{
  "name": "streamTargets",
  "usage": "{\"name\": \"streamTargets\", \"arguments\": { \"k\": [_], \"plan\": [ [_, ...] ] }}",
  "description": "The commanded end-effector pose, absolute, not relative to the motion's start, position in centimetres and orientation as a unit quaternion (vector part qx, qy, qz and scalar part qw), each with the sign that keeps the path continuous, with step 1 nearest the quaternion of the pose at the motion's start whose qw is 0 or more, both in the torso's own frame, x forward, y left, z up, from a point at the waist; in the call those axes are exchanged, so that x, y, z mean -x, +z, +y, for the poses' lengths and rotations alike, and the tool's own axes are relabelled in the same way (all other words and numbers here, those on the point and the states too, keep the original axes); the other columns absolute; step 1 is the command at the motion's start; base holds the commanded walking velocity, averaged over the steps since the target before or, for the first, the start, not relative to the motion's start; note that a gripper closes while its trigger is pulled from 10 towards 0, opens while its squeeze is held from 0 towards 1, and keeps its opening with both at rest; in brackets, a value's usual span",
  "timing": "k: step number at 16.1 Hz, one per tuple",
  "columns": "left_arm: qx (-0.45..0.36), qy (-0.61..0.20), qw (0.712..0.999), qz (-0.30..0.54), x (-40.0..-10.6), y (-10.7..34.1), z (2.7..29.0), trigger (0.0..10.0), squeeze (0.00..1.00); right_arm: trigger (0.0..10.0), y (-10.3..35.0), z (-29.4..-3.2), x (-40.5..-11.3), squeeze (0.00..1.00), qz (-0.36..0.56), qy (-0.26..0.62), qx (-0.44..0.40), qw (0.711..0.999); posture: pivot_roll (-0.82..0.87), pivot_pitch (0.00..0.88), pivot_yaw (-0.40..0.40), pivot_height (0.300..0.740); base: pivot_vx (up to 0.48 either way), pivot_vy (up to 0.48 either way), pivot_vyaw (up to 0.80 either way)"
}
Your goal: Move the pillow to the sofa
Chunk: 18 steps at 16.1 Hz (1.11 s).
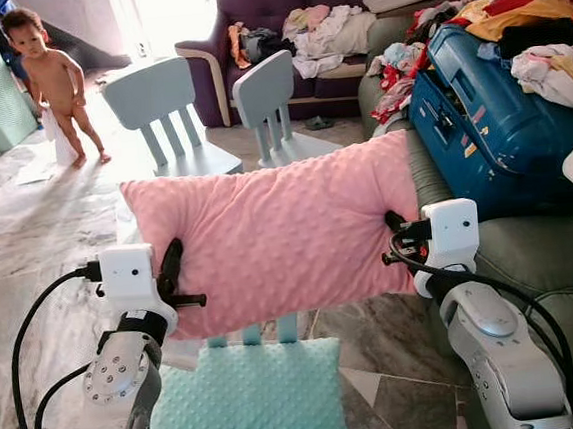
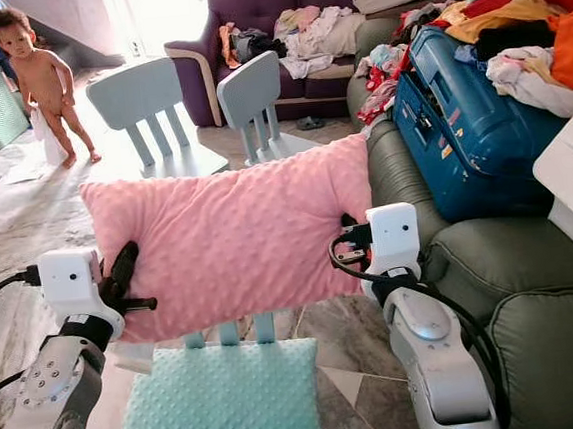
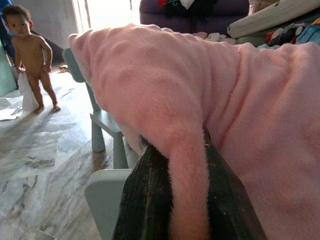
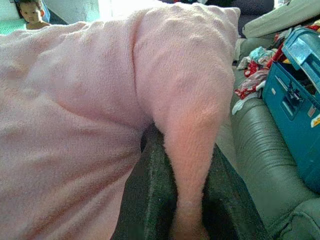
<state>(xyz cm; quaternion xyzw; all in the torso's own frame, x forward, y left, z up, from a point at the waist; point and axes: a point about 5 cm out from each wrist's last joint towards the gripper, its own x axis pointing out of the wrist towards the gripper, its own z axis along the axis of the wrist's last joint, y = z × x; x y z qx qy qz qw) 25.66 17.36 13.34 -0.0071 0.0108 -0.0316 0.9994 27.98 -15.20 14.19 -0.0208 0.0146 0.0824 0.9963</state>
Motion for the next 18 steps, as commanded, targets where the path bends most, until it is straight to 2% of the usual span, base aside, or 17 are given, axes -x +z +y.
{"name": "streamTargets", "arguments": {
  "k": [1,4,7,18],
  "plan": [
    [0.004,-0.031,1.000,0.004,-25.70,13.75,17.27,10.0,0.00,10.0,15.39,-15.36,-28.11,0.00,-0.008,0.078,0.021,0.997,-0.10,0.000,0.005,0.740,0.000,0.000,0.00],
    [0.003,-0.033,0.999,0.005,-25.83,13.75,17.35,10.0,0.00,10.0,15.35,-15.31,-28.13,0.00,-0.008,0.077,0.019,0.997,-0.10,0.000,0.011,0.740,0.000,0.000,0.00],
    [0.003,-0.033,0.999,0.004,-25.95,13.80,17.42,10.0,0.00,10.0,15.42,-15.22,-28.23,0.00,-0.010,0.078,0.018,0.997,-0.10,0.000,0.011,0.740,-0.262,0.000,0.00],
    [0.003,-0.031,0.999,0.007,-26.00,13.74,17.45,10.0,0.00,10.0,15.38,-15.13,-28.32,0.00,-0.010,0.076,0.013,0.997,-0.10,0.000,0.017,0.740,-0.395,0.000,0.00]
  ]
}}
